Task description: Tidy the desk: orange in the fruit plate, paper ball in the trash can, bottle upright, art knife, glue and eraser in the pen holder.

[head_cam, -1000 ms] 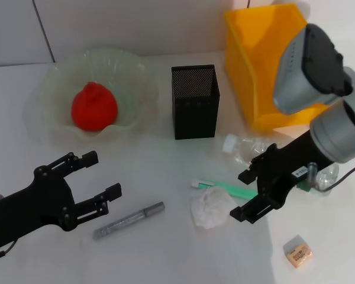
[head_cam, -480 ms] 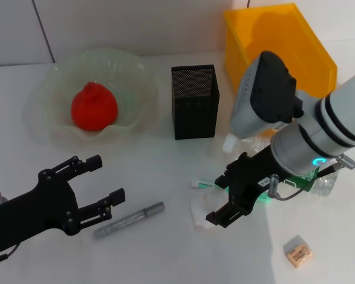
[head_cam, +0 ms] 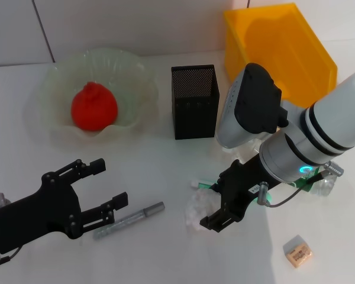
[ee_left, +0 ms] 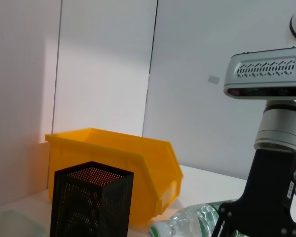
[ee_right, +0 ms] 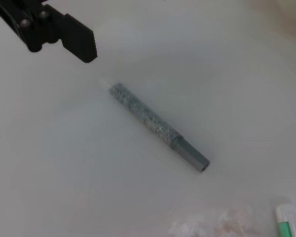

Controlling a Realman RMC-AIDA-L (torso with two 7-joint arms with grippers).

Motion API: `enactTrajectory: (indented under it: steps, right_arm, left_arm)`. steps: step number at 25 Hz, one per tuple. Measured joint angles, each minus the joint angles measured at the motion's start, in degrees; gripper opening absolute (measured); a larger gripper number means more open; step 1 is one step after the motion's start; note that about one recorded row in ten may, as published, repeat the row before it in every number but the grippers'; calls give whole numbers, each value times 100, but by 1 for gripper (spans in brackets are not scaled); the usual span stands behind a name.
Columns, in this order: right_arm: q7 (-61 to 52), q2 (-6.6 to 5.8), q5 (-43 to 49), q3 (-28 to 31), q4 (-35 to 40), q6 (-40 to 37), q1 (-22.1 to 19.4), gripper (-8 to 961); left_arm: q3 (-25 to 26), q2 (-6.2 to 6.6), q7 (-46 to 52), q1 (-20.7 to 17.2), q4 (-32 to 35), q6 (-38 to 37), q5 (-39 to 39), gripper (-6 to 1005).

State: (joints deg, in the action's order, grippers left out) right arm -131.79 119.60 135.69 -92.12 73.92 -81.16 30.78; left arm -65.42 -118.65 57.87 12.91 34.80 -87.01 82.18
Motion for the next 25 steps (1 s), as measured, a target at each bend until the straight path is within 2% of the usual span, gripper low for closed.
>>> enactTrajectory:
  steps: [5, 10, 12, 15, 16, 18, 19, 20, 21, 22, 25]
  right_arm:
    - [-8, -6, 0, -9, -101, 30, 27, 734]
    - [-49, -8, -22, 62, 49, 15, -34, 516]
    - [-161, -25, -37, 202, 323, -34, -121, 501]
    - [-240, -31, -42, 725, 864, -244, -273, 478]
    - [-304, -26, -38, 1260, 1325, -433, -358, 471]
    - [-419, -26, 9, 1825, 1738, -513, -425, 456]
    - [-419, -26, 9, 1825, 1738, -513, -425, 449]
    - [-457, -31, 24, 2091, 1892, -511, -449, 442]
    - [-456, -36, 17, 2649, 2078, -461, -476, 434]
    - [-456, -36, 17, 2649, 2078, -461, -476, 427]
    - [-346, -46, 15, 3207, 2141, -169, -484, 412]
  left_arm:
    - [-9, 0, 3, 0, -1, 0, 0, 812]
    - [-7, 1, 5, 0, -23, 1, 0, 813]
    - [-6, 5, 5, 2, -39, 1, 0, 813]
    - [-6, 7, 5, 12, -45, 1, 0, 813]
    - [-10, 8, 5, 20, -50, 1, 0, 813]
    - [-15, 9, 5, 23, -51, 1, 0, 813]
    - [-15, 9, 5, 23, -51, 1, 0, 813]
    - [-17, 9, 5, 24, -51, 1, 0, 813]
    - [-28, 8, 3, 25, -52, 1, 1, 812]
    - [-28, 8, 3, 25, -52, 1, 1, 812]
    - [-68, 3, -1, 34, -52, 1, 4, 812]
